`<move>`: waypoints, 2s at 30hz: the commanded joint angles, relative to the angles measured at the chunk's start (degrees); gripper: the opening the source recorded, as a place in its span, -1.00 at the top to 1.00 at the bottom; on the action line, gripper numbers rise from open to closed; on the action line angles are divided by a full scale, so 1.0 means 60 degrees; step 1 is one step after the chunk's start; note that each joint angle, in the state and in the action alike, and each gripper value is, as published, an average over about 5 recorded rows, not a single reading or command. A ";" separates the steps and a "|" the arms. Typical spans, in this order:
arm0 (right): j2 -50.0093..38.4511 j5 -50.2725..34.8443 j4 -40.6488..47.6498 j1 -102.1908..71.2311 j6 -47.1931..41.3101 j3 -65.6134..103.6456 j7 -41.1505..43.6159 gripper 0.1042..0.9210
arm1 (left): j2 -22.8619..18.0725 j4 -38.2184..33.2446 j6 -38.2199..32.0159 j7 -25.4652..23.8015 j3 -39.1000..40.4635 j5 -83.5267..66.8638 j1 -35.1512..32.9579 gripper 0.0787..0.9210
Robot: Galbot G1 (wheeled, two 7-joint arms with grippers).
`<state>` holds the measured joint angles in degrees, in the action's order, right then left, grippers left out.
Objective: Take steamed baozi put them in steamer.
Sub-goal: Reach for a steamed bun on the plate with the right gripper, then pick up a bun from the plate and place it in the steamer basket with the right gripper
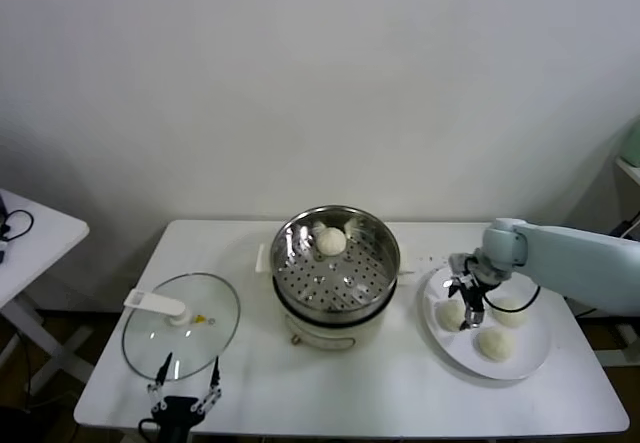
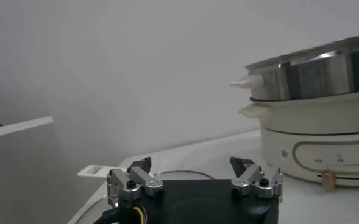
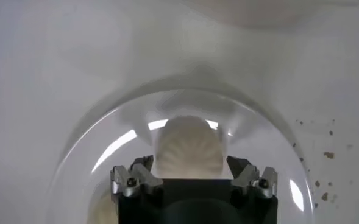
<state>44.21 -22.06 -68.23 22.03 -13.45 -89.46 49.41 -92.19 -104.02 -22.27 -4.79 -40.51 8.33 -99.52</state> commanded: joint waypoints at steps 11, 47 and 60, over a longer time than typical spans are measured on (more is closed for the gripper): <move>-0.0077 -0.0527 -0.0933 0.2900 0.0400 -0.1453 0.0766 -0.28 | -0.0066 -0.0075 -0.0003 0.0002 -0.0116 0.0043 -0.0030 -0.77; 0.4744 -0.3362 -0.1438 0.4469 -0.1043 -0.0165 0.0661 -0.28 | -0.0093 -0.0091 -0.0022 -0.0012 0.0075 0.0239 -0.0148 -0.77; 0.5670 -0.2440 -0.0341 0.2922 -0.1138 -0.0003 0.0237 -0.28 | -0.0050 0.0095 -0.0143 0.0061 0.0021 0.0325 -0.0147 -0.77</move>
<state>73.16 -40.03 -74.54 46.74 -19.38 -90.73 52.47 -92.19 -103.79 -23.00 -4.55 -40.30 10.17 -100.45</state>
